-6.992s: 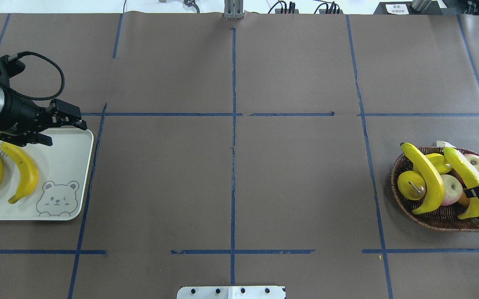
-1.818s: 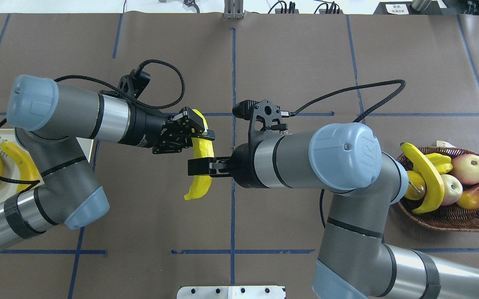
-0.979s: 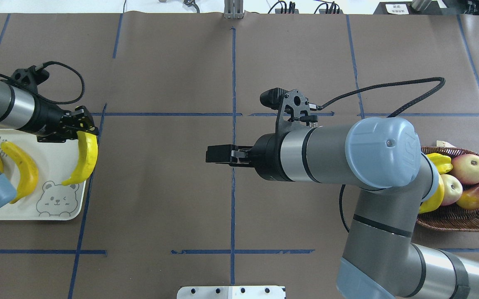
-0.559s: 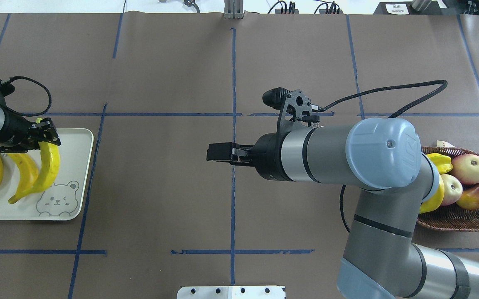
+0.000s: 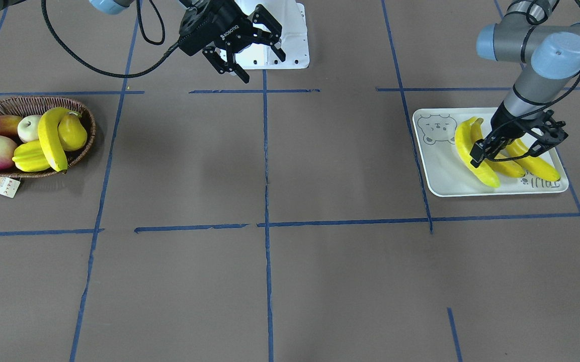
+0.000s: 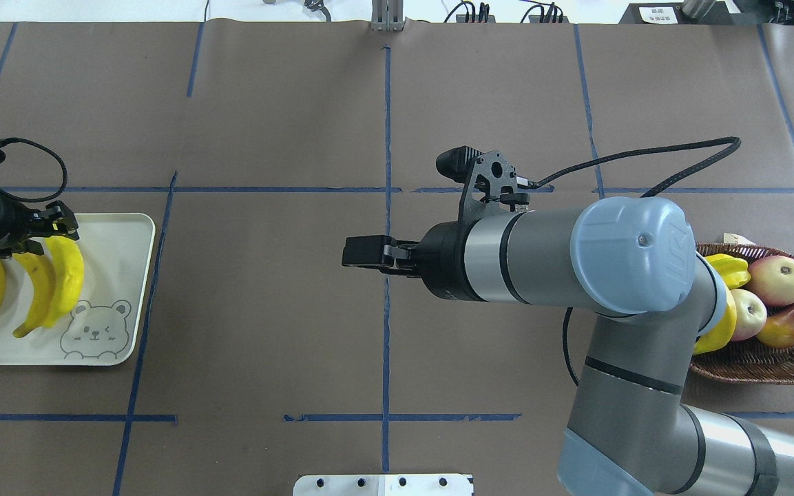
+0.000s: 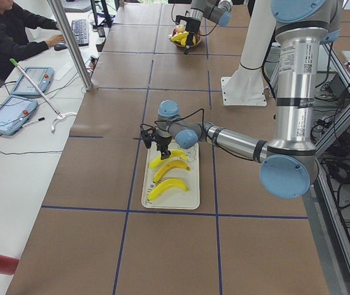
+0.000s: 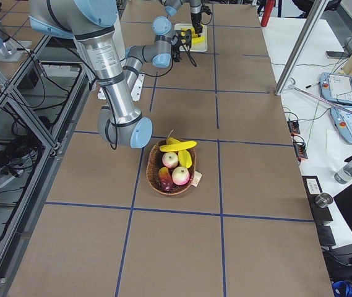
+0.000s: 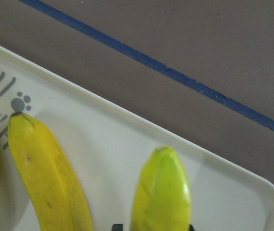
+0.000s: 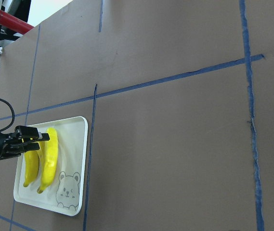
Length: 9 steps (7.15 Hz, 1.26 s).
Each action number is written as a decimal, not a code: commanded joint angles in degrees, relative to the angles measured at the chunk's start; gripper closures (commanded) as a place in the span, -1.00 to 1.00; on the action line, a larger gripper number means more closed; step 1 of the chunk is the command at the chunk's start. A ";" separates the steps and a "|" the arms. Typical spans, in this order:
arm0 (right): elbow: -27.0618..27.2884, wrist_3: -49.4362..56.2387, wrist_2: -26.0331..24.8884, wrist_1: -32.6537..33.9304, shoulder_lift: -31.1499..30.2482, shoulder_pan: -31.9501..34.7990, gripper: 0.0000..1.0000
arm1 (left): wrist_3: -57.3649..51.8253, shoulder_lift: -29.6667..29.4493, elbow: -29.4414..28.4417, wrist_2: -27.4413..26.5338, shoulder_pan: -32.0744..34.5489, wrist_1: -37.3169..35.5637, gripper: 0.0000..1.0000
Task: Transfer all bananas from basket to plate
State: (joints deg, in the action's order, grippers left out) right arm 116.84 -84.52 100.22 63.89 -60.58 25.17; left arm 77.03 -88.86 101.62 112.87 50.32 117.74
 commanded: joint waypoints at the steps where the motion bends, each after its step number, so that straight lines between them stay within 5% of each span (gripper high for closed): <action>1: 0.14 0.05 0.06 0.09 -0.41 0.32 -0.99 | -3.38 0.62 1.20 -0.81 0.13 0.30 -1.00; 2: 0.14 0.14 0.33 0.18 -0.85 0.93 -0.99 | -3.47 0.62 2.60 -0.28 0.48 0.21 -1.00; 4: 5.11 0.75 0.76 8.56 -6.00 3.47 -0.99 | -3.38 0.36 8.13 9.17 3.62 -0.23 -1.00; 7: 14.45 16.42 3.92 9.15 -25.50 7.41 -1.00 | 2.39 -4.37 10.35 11.06 3.56 -0.40 -1.00; 9: 15.25 25.05 13.90 9.15 -32.55 16.09 -1.00 | 4.61 -5.88 10.53 11.06 3.30 -0.32 -1.00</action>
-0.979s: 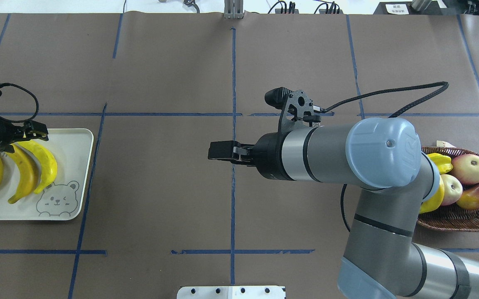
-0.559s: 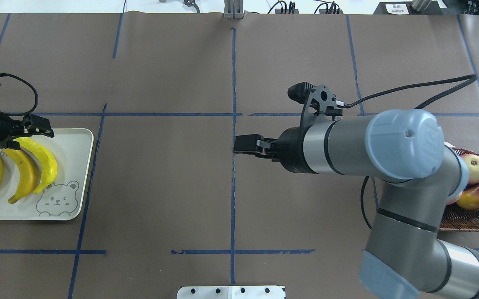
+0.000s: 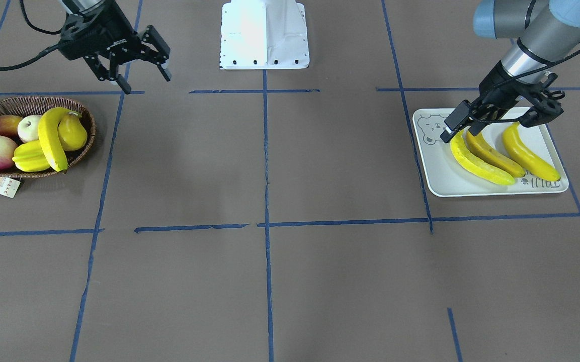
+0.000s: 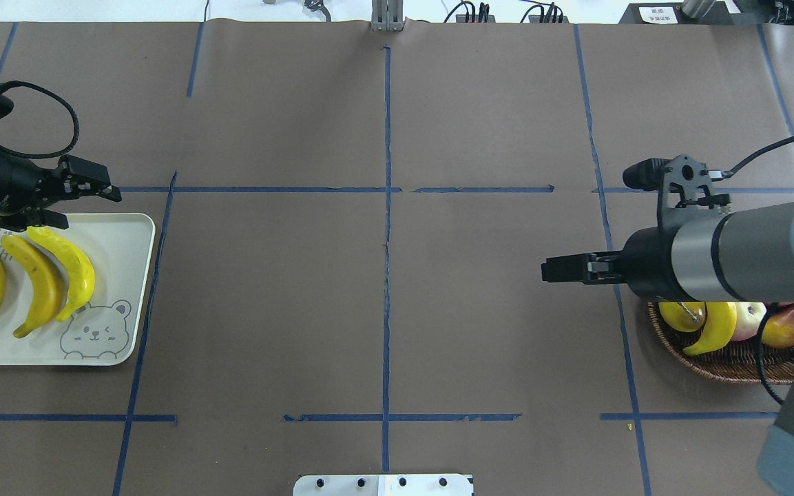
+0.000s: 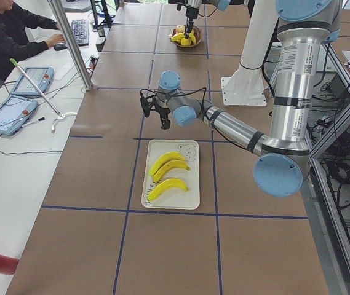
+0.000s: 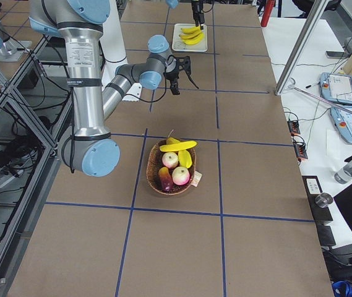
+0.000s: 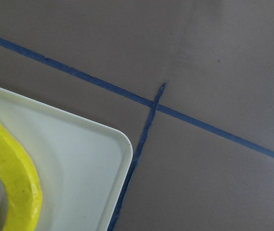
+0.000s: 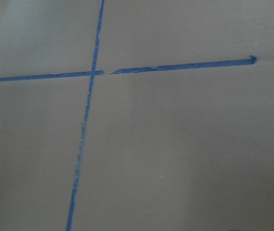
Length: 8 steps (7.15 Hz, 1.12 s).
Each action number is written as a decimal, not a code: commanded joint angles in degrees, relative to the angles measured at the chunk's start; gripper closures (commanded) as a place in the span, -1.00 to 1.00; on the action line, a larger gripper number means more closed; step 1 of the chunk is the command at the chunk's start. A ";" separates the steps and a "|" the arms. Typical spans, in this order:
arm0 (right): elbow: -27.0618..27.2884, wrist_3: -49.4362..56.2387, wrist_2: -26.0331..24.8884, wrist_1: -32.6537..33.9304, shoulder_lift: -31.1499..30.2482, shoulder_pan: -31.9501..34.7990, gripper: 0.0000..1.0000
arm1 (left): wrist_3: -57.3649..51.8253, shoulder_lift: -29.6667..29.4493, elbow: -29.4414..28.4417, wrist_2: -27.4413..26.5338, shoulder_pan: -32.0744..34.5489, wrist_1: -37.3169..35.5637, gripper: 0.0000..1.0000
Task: Transfer all bananas from basket to plate
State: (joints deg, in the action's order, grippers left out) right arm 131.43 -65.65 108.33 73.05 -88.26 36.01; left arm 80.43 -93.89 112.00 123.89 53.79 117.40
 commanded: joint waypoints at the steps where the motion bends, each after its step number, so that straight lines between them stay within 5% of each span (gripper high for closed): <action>1: 0.15 13.54 10.63 -1.84 -9.08 10.34 -1.00 | 1.22 -0.94 0.06 0.04 -0.26 0.02 -1.00; 3: -7.63 14.85 13.92 -21.78 -18.40 13.46 -1.00 | 1.22 -0.95 0.15 0.04 -0.44 0.02 -1.00; 4: -11.07 14.59 18.11 -25.55 -18.87 16.60 -1.00 | 1.22 -1.03 0.23 0.13 -0.44 0.02 -1.00; 8: -20.41 14.32 20.70 -26.12 -17.30 18.39 -0.99 | 1.22 -1.38 0.41 0.04 -0.53 0.11 -1.00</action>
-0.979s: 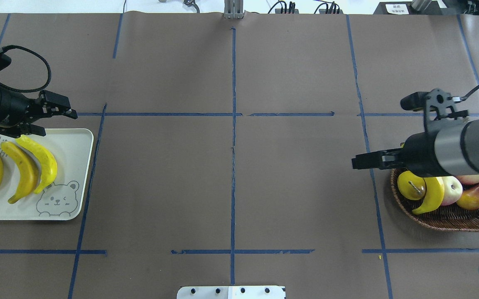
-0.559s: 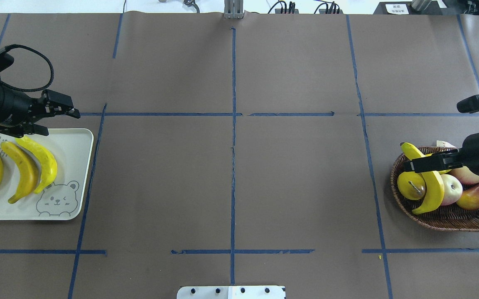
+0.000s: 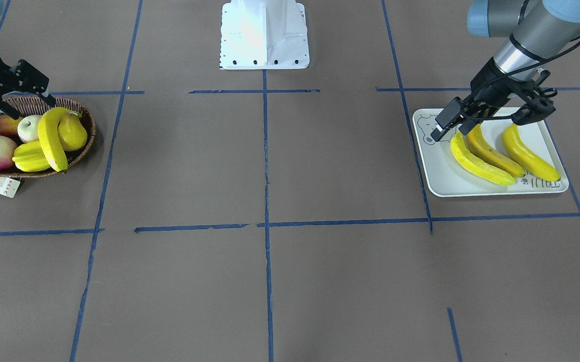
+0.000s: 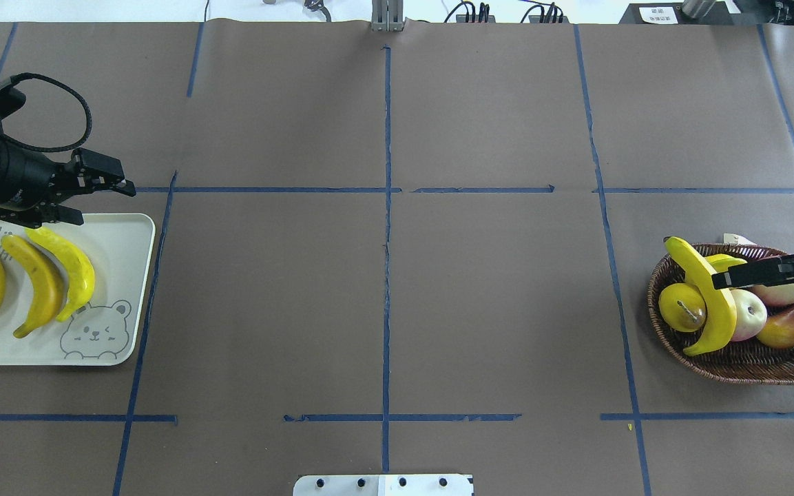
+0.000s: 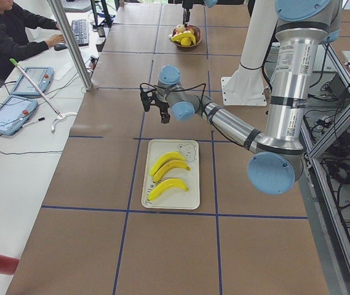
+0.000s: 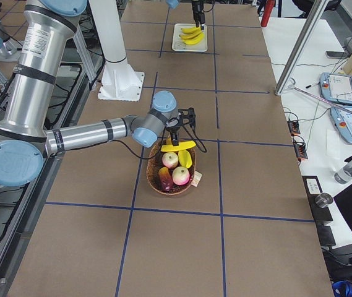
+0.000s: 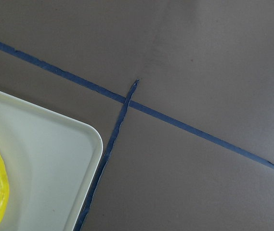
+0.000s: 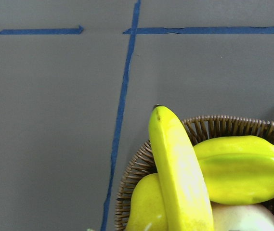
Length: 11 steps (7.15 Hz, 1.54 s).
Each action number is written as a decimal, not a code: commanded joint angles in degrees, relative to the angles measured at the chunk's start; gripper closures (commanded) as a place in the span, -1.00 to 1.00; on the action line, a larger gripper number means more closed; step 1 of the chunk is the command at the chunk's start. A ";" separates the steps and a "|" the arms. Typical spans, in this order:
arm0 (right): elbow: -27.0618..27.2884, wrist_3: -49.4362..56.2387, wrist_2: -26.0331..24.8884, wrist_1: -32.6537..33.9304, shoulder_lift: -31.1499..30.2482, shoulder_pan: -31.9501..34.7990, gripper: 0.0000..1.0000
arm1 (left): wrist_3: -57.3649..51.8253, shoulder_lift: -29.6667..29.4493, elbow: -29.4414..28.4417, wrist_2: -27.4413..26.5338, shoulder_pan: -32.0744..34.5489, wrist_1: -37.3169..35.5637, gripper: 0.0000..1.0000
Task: Transfer all bananas from basket to plate
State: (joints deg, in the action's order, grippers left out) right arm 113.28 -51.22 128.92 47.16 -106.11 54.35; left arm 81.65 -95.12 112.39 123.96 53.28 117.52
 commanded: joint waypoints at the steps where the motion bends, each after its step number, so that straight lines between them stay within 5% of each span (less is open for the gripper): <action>1: -2.44 -0.72 0.19 -0.22 1.17 -0.03 -0.98 | 0.00 -0.15 0.02 -0.03 -0.02 -0.02 -1.00; 4: -4.02 -0.73 0.10 0.13 2.84 -1.52 -0.71 | 0.00 -0.15 0.02 -0.21 -0.02 0.07 -1.00; 11: -5.61 -0.73 0.27 0.21 2.84 -3.81 -0.74 | 0.00 -0.15 0.02 -0.21 -0.02 0.16 -1.00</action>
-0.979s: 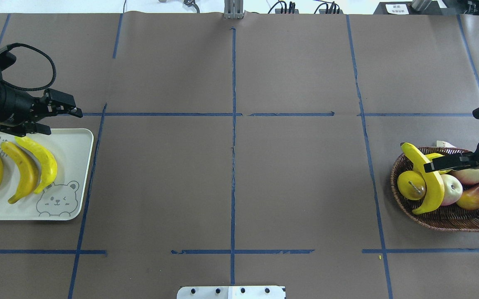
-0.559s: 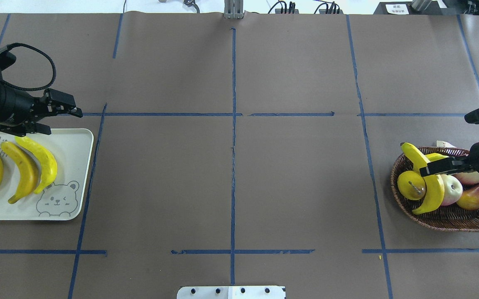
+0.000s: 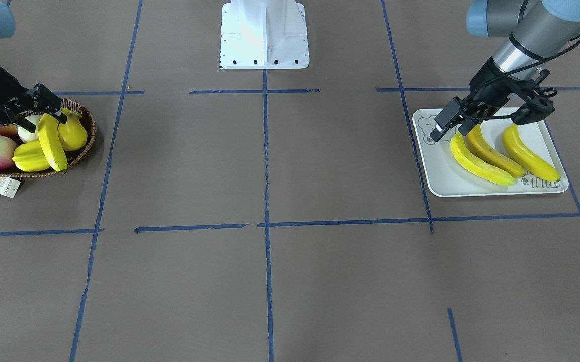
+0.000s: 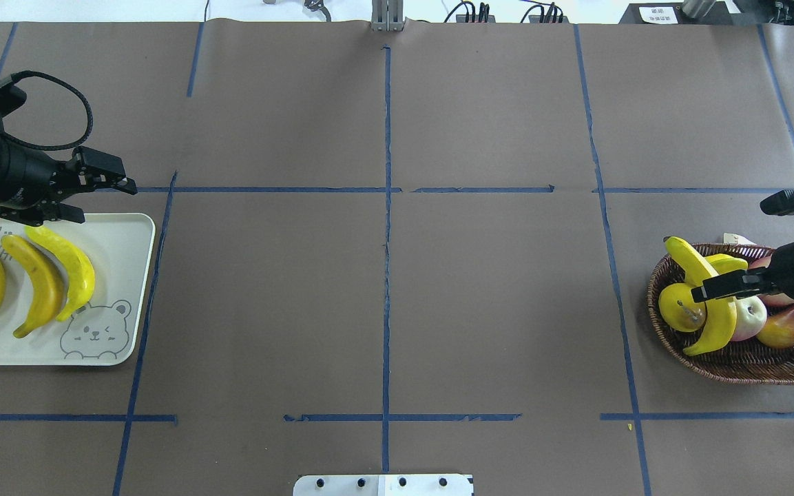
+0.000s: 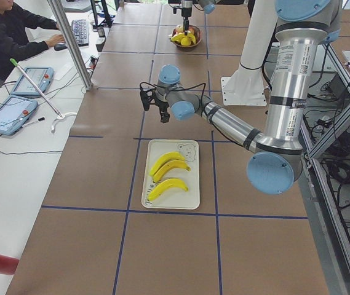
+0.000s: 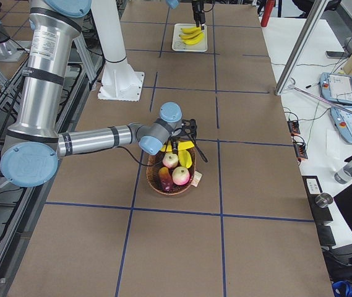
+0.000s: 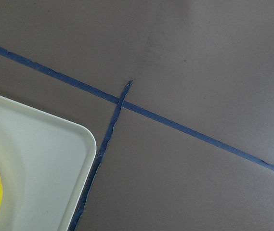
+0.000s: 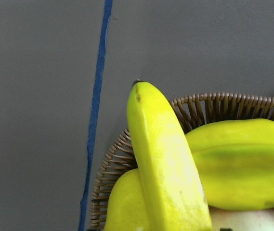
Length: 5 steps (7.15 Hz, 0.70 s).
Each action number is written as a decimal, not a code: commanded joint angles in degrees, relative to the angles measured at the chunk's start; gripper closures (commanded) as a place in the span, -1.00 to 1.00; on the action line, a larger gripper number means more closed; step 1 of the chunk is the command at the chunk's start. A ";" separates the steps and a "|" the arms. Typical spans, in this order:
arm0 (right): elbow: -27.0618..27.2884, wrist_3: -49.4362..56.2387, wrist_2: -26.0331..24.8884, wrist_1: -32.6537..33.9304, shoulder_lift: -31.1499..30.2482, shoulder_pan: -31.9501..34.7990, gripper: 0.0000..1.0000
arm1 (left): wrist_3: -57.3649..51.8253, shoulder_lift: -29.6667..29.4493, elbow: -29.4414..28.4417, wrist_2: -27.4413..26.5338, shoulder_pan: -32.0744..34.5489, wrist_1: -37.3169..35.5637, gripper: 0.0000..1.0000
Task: Transfer all bananas from basket to plate
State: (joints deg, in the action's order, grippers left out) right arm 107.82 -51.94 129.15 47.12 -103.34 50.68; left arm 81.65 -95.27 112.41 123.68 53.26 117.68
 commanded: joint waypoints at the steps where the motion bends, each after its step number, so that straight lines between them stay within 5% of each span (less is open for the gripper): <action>1: -0.15 0.00 0.05 0.25 0.07 -0.14 -0.46 | 0.00 0.09 0.00 0.07 0.00 0.00 -1.00; 3: -0.07 0.00 0.13 -0.01 0.07 -0.14 0.33 | 0.00 0.09 0.00 0.15 0.00 0.09 -1.00; 5: -0.07 0.00 0.13 -0.19 -0.02 -0.05 0.63 | 0.00 0.09 -0.09 0.07 0.00 0.09 -1.00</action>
State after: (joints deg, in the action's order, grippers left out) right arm 107.70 -51.94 129.28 47.06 -103.32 50.59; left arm 81.65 -95.19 112.36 123.81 53.26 117.76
